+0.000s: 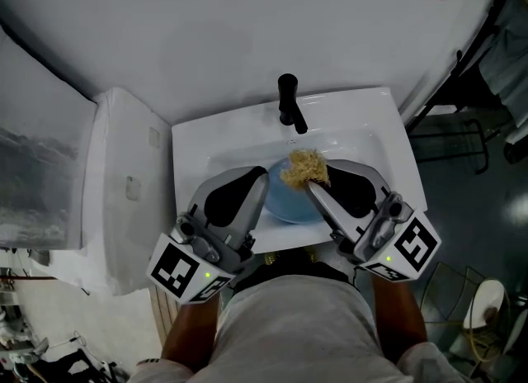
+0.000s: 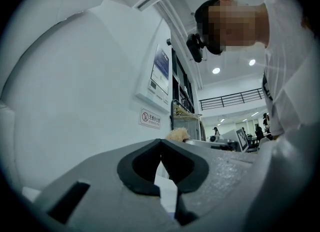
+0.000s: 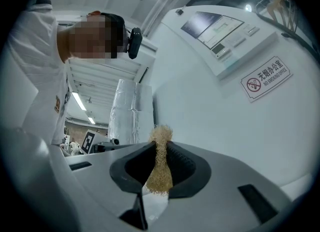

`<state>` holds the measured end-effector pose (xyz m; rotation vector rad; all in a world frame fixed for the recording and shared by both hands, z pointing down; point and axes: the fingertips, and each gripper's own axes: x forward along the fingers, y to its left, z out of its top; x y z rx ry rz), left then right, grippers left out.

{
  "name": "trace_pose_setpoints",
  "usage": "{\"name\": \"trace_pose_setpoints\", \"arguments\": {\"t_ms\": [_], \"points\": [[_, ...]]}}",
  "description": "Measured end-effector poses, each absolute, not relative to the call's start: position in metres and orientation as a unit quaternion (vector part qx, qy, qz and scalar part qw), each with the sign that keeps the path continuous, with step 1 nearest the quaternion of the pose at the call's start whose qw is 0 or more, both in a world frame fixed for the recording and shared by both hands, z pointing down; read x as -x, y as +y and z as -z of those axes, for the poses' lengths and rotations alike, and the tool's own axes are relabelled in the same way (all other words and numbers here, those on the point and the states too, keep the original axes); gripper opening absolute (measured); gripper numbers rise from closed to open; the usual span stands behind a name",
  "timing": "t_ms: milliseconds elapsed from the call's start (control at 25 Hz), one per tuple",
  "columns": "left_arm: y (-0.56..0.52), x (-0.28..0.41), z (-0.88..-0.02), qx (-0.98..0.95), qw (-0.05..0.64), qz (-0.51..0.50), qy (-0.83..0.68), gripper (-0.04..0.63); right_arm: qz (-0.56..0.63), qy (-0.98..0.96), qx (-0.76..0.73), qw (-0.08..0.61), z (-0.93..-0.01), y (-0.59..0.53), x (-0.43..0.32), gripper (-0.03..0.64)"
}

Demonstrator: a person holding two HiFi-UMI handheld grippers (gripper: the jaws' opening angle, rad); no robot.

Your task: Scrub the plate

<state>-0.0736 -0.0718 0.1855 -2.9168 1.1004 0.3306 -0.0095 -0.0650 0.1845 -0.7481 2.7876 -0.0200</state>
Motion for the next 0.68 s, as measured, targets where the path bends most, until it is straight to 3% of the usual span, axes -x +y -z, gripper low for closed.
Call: {"name": "trace_pose_setpoints", "arguments": {"t_ms": [680], "points": [[-0.073,0.0659,-0.1854,0.934,0.005,-0.101,0.343,0.015,0.004,0.96,0.255,0.116,-0.1869,-0.0676,0.0077,0.061]]}}
